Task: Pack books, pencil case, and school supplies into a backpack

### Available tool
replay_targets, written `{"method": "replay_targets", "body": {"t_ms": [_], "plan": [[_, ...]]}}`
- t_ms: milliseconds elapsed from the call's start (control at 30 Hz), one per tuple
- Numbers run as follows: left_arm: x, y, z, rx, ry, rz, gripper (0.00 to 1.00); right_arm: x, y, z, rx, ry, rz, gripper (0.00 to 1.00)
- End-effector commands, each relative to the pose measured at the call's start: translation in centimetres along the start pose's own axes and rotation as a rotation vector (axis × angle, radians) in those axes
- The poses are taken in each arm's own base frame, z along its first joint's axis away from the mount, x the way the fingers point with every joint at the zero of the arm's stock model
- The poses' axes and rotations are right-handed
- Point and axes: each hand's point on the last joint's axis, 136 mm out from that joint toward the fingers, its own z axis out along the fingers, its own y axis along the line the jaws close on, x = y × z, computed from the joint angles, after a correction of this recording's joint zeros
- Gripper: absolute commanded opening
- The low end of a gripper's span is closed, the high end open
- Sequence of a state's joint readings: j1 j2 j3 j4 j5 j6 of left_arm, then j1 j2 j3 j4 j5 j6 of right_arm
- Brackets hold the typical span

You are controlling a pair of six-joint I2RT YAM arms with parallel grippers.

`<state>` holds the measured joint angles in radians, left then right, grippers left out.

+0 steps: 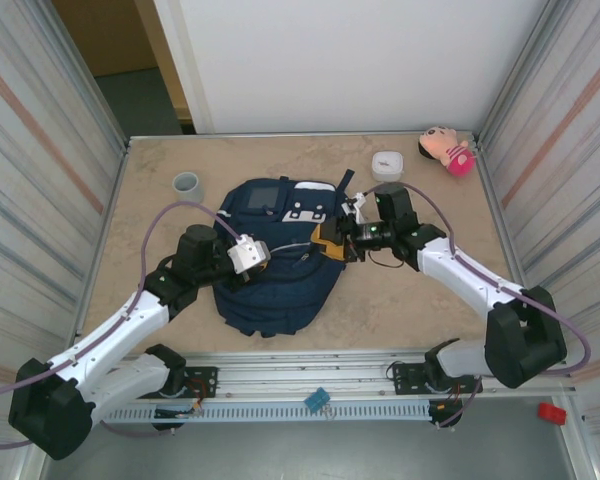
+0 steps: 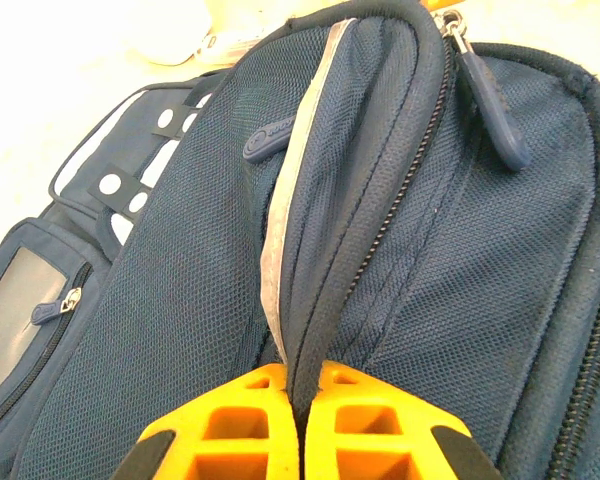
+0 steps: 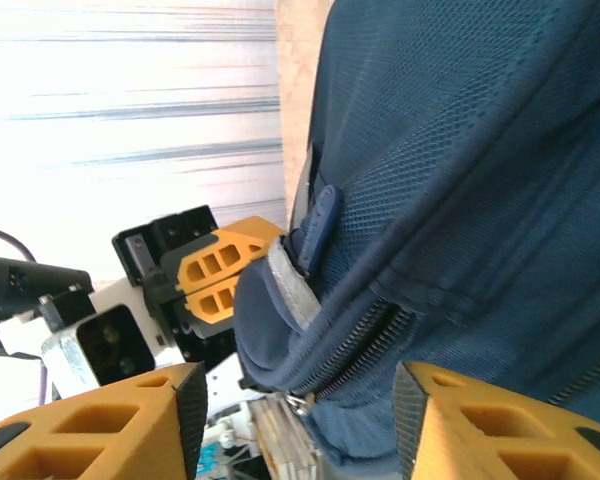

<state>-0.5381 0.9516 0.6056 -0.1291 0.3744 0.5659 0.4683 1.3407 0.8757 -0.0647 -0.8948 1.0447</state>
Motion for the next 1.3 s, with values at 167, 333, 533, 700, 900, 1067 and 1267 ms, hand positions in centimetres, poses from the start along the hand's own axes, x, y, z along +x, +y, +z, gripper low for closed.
{"method": "replay_targets", "body": {"t_ms": [167,333,533,700,900,1067,1267], "plan": [[-3.0,0.6,-0.9,-0.019,-0.124,0.070,0.00,-0.9,1.5,1.8,-0.068,0.008,0.056,0.46],[-3.2,0.1,-0.9,0.004,-0.136,0.083,0.00,-1.4,1.3,2.5,-0.061,-0.003,0.092,0.49],[-3.2,-0.3,-1.0,0.023,-0.142,0.099,0.00,-2.2,0.3,2.9,-0.039,-0.039,0.153,0.24],[-3.7,-0.3,-1.7,0.016,-0.107,0.034,0.13,-2.2,0.2,3.2,-0.051,-0.048,0.163,0.00],[-6.1,-1.0,-3.9,0.016,-0.097,-0.283,0.41,-1.7,0.6,3.5,-0.051,-0.055,0.145,0.00],[-7.4,-0.6,-5.6,-0.073,-0.090,-0.621,0.41,-1.7,0.4,3.5,-0.046,-0.080,0.153,0.00],[-6.4,-2.8,-4.8,-0.104,0.004,-0.919,0.40,-1.4,0.7,3.4,-0.051,-0.110,0.163,0.00]]}}
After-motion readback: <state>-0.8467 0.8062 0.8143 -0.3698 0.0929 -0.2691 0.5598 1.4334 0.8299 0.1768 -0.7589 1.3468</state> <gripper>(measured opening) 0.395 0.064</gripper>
